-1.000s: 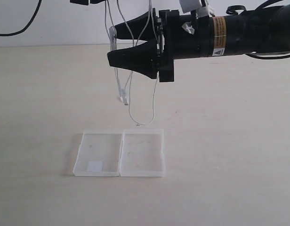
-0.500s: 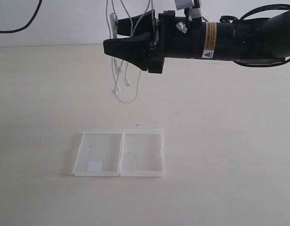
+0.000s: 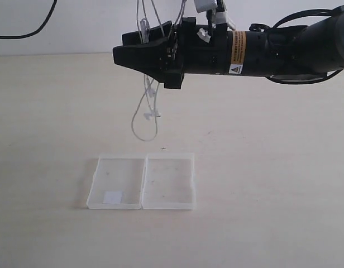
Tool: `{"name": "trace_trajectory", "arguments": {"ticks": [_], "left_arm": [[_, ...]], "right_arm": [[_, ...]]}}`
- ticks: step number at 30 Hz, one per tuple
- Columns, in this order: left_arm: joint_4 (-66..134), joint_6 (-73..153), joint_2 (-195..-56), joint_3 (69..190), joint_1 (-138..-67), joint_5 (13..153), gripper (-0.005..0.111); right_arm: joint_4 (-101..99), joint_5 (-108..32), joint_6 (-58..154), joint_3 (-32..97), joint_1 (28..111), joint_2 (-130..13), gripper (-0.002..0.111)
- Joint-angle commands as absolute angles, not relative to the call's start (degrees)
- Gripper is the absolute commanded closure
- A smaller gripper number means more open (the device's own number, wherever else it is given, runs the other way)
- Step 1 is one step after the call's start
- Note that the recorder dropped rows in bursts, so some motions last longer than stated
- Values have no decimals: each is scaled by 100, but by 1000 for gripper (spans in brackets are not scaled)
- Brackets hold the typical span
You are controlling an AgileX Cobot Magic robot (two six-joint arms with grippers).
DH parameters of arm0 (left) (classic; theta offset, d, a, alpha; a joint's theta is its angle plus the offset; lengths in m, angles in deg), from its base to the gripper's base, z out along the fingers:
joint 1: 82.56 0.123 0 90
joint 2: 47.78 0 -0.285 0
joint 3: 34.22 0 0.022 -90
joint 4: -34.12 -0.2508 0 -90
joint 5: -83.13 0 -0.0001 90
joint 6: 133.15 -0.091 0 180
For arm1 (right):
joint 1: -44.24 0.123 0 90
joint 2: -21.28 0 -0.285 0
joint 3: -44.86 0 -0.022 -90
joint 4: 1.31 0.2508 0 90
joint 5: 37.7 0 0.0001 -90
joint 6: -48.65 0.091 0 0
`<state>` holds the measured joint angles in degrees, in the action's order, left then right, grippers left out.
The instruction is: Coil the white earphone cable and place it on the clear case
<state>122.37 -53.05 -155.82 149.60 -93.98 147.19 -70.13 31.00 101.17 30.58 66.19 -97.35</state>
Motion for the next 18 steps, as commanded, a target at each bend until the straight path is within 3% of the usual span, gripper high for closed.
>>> {"name": "trace_trajectory", "arguments": {"ticks": [1, 6, 18], "left_arm": [[12285, -5345, -15526, 15005, -9417, 14547, 107], [12271, -5345, -15526, 15005, -9417, 14530, 107], [12162, -5345, -15526, 15005, -9417, 14530, 107]], "right_arm": [[-6892, 3097, 10190, 3089, 6620, -9723, 82], [-6881, 3087, 10190, 3089, 6620, -9723, 108], [-6881, 2399, 10506, 3089, 6620, -9723, 108]]}}
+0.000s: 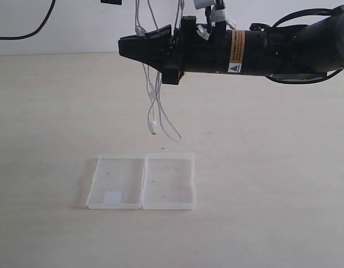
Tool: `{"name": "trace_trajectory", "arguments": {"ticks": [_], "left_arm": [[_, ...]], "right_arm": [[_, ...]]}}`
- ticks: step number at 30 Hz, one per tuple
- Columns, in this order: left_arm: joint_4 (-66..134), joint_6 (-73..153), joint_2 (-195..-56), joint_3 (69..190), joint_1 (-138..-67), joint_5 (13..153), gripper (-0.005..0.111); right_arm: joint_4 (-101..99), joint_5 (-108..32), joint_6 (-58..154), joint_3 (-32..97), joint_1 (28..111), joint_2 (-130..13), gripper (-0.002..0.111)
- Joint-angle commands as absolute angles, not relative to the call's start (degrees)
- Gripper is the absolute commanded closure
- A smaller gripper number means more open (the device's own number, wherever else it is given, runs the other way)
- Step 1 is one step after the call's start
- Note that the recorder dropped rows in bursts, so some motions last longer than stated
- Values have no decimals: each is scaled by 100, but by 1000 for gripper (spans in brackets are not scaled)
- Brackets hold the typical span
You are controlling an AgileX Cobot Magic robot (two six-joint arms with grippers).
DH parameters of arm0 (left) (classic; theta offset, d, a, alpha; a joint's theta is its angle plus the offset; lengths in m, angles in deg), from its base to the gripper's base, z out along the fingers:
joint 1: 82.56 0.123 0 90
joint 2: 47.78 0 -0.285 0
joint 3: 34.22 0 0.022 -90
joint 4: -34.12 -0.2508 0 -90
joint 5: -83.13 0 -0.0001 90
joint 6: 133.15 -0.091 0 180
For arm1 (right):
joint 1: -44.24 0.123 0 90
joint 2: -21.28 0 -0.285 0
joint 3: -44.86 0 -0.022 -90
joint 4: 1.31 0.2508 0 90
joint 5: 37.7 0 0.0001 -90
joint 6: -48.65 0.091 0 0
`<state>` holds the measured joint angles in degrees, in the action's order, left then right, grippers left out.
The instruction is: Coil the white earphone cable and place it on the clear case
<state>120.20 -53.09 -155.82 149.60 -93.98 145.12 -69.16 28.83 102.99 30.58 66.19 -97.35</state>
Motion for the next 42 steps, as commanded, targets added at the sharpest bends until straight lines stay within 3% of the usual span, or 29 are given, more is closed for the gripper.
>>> {"name": "trace_trajectory", "arguments": {"ticks": [1, 17, 29, 32, 38, 42], "left_arm": [[12162, -5345, -15526, 15005, -9417, 14530, 107], [12936, -5345, -15526, 15005, -9053, 14720, 107], [12412, -5301, -15526, 15005, -9053, 14873, 106], [12335, -5301, -15526, 15005, -9053, 14858, 95], [11834, -5130, -15526, 15005, -9053, 14830, 47], [11525, -4861, -15526, 15005, -9053, 14734, 37]], "right_arm": [[-6881, 2312, 10566, 3089, 6620, -9723, 108], [-7048, 2120, 10724, 3089, 6620, -9713, 108], [-7048, 1770, 10782, 3089, 6620, -9713, 108], [-7048, 1770, 10796, 3089, 6620, -9713, 108], [-7077, 1536, 10895, 3089, 6620, -9577, 108], [-7310, 1125, 11056, 3089, 6620, -9354, 108]]}}
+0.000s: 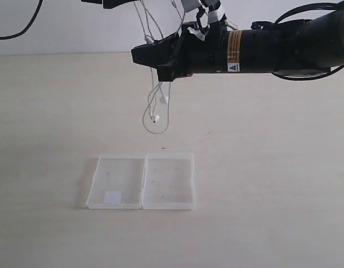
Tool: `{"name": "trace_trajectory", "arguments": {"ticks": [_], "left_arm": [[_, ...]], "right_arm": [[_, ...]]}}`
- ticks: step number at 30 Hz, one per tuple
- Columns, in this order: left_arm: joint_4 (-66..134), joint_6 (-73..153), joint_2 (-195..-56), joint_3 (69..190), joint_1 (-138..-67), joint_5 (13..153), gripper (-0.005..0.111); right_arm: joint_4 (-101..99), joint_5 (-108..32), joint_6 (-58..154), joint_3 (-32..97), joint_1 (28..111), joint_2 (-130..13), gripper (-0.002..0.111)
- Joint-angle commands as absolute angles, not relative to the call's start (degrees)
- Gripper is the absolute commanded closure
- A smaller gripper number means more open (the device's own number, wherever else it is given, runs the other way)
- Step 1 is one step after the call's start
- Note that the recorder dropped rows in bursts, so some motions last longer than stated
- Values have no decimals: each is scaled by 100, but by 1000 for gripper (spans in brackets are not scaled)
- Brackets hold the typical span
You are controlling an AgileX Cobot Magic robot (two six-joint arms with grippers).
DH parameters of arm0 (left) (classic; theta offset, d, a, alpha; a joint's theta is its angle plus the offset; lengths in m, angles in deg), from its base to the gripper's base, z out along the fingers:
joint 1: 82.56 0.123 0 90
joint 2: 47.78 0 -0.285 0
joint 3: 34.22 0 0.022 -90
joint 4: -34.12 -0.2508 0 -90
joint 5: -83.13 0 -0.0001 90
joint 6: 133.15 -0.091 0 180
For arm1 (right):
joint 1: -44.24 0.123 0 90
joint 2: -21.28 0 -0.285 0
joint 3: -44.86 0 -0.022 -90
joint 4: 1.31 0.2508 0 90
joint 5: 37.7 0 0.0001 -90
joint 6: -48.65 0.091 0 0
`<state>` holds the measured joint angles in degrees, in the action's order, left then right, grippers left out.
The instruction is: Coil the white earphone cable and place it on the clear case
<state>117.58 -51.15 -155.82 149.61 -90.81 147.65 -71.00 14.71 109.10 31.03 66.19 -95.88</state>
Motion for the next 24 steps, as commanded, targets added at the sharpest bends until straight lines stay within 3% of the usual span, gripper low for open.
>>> {"name": "trace_trajectory", "arguments": {"ticks": [1, 10, 24], "left_arm": [[11472, -4861, -15526, 15005, -9053, 14734, 38], [10955, -4533, -15526, 15005, -8790, 14708, 38], [10670, -4058, -15526, 15005, -8175, 14674, 38]], "right_arm": [[-7413, 1011, 11114, 3089, 6620, -9293, 108], [-9136, -155, 12309, 3089, 6620, -8750, 108], [-10126, -311, 13719, 3089, 6620, -8238, 108]]}}
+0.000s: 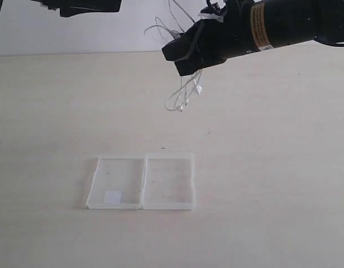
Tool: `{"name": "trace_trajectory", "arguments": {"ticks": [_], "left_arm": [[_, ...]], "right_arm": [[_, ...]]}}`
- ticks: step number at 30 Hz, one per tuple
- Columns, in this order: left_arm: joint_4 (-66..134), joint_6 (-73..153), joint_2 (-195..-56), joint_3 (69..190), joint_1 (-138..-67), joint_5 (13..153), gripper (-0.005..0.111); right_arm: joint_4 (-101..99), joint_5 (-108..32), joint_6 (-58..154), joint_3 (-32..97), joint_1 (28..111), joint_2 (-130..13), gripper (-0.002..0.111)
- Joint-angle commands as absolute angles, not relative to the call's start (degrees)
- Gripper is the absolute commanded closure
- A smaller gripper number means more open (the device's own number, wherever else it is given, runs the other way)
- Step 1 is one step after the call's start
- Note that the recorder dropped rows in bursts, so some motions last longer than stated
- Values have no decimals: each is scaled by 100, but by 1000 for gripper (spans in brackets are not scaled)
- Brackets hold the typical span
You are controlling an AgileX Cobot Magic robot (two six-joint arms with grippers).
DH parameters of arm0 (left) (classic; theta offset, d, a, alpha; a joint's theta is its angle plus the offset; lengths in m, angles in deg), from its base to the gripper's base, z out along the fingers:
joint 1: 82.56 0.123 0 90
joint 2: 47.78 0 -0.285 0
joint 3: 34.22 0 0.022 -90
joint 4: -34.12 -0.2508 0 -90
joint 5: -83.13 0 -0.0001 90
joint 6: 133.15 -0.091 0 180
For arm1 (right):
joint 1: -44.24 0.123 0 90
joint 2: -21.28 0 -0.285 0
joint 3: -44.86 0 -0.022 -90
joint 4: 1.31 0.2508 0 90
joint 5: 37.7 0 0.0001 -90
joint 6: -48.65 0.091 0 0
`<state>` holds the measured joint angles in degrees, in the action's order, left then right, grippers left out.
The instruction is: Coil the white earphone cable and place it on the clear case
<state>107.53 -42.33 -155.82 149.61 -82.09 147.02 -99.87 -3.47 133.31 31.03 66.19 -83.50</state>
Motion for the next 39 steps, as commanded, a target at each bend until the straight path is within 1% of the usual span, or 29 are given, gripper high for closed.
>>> {"name": "trace_trajectory", "arguments": {"ticks": [1, 6, 9, 11, 14, 23, 26, 30, 32, 34, 39], "left_arm": [[10625, -3967, -15526, 15005, -8175, 14663, 38], [10589, -3767, -15526, 14913, -8175, 14584, 40], [10653, -3791, -15526, 14769, -8175, 14477, 49], [10676, -3901, -15526, 14685, -8175, 14477, 58], [10713, -4006, -15526, 14564, -8175, 14564, 66], [10815, -3856, -15526, 14507, -8089, 14555, 67], [10815, -3802, -15526, 14507, -8084, 14568, 67], [10843, -3797, -15526, 14507, -8084, 14753, 70], [10870, -3797, -15526, 14507, -8084, 14883, 75], [10908, -3797, -15526, 14507, -8084, 15022, 82], [10989, -3797, -15526, 14507, -8084, 15247, 107]], "right_arm": [[-10126, -252, 13746, 3089, 6620, -8227, 108], [-10126, 357, 14070, 3089, 6620, -8215, 108], [-10126, 760, 14522, 3089, 6620, -8227, 108], [-10126, 1042, 14789, 3089, 6620, -8227, 108], [-10126, 1492, 15180, 3089, 6620, -8227, 108], [-10126, 2009, 16606, 3089, 6624, -8494, 108], [-10126, 2277, 16742, 3023, 6818, -8744, 108], [-10126, 2074, 16731, 2920, 7135, -8916, 108], [-10126, 2025, 16719, 2920, 7228, -8940, 108], [-10126, 1931, 16719, 2920, 7283, -8940, 108], [-10126, 1947, 16719, 2896, 7283, -8940, 108]]}}
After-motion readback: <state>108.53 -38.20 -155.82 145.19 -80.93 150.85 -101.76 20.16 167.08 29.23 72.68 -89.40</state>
